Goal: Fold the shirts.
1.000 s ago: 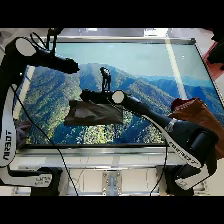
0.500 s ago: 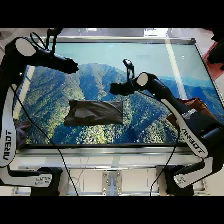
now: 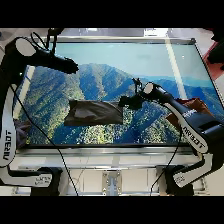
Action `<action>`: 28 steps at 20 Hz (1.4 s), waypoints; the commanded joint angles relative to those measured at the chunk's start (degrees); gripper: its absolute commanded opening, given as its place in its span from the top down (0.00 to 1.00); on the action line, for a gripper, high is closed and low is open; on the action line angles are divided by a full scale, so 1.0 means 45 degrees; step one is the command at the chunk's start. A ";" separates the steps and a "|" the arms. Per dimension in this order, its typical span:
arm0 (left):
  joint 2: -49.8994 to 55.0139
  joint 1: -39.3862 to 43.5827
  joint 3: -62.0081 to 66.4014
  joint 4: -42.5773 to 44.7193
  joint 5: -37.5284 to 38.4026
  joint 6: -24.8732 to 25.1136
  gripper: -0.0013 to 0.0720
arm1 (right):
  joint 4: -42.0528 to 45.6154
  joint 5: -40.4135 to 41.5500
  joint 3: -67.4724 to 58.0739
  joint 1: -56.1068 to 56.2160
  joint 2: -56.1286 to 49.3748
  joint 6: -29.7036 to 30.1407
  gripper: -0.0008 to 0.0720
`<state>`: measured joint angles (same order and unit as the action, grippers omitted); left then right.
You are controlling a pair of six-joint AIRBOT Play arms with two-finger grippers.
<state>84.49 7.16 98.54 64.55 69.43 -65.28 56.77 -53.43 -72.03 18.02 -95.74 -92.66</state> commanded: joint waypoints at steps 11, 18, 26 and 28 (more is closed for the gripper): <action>-0.0005 -0.0005 0.0005 -0.0005 0.0554 0.0471 0.96 | -0.5945 0.0738 0.0272 0.0670 -0.1632 0.3264 0.37; -0.0005 -0.0005 0.0005 -0.0005 0.0709 0.0466 0.96 | -0.5304 -0.0146 -0.0821 0.0427 -0.1044 0.4129 0.95; -0.0005 -0.0005 0.0005 -0.0029 0.0631 0.0466 0.96 | 0.3254 -0.4265 -0.2628 -0.3395 0.4376 0.0131 0.95; -0.0005 -0.0005 0.0005 -0.0053 0.0559 0.0466 0.96 | 0.4138 -0.5391 -0.2628 -0.5178 0.5901 0.0000 0.95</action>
<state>84.49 7.16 98.54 64.47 72.47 -63.20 64.29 -69.41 -83.02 3.46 -78.17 -88.79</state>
